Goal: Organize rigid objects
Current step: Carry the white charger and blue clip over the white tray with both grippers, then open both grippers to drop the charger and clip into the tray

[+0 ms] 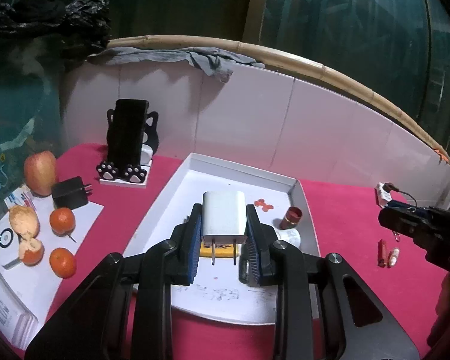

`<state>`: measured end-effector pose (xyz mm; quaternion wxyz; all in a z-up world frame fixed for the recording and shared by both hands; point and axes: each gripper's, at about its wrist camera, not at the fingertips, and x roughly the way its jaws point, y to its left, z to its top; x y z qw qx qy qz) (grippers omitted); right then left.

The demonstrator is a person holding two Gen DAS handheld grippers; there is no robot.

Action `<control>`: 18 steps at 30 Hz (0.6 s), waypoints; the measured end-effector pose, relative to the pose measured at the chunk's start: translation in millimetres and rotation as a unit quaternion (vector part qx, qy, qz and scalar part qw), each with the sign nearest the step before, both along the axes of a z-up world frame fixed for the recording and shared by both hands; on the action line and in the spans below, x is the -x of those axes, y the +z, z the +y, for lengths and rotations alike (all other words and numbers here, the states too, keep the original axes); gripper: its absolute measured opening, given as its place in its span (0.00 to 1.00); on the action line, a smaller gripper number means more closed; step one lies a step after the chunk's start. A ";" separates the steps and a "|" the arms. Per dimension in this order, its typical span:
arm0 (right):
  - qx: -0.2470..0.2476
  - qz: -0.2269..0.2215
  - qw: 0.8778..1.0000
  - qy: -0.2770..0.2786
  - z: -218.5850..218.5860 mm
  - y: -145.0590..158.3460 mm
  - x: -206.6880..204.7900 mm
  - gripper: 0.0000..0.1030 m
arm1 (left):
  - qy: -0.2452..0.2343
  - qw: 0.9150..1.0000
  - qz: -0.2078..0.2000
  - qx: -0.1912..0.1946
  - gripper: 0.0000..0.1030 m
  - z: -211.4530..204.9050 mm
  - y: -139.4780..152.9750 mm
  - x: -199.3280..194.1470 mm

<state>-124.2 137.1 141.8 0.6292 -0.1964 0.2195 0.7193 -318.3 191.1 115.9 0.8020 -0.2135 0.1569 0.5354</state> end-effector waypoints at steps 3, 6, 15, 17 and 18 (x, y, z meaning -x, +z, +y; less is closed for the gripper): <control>0.001 -0.002 1.000 0.007 5.0 1.0 7.1 0.30 | 0.005 1.000 0.004 0.000 0.26 4.7 -0.2 4.1; 0.001 -0.007 1.000 0.011 8.3 1.6 12.3 0.30 | 0.009 1.000 0.009 0.000 0.26 10.7 -0.2 7.4; 0.004 -0.008 1.000 0.014 24.1 4.9 18.8 0.30 | 0.011 1.000 0.020 0.005 0.26 38.1 3.7 10.5; 0.006 -0.003 1.000 0.014 29.8 4.9 18.9 0.30 | 0.011 1.000 0.020 0.009 0.26 47.6 4.7 11.3; 0.007 0.001 1.000 0.013 33.1 4.8 18.7 0.30 | 0.010 1.000 0.021 0.013 0.26 54.4 4.7 10.8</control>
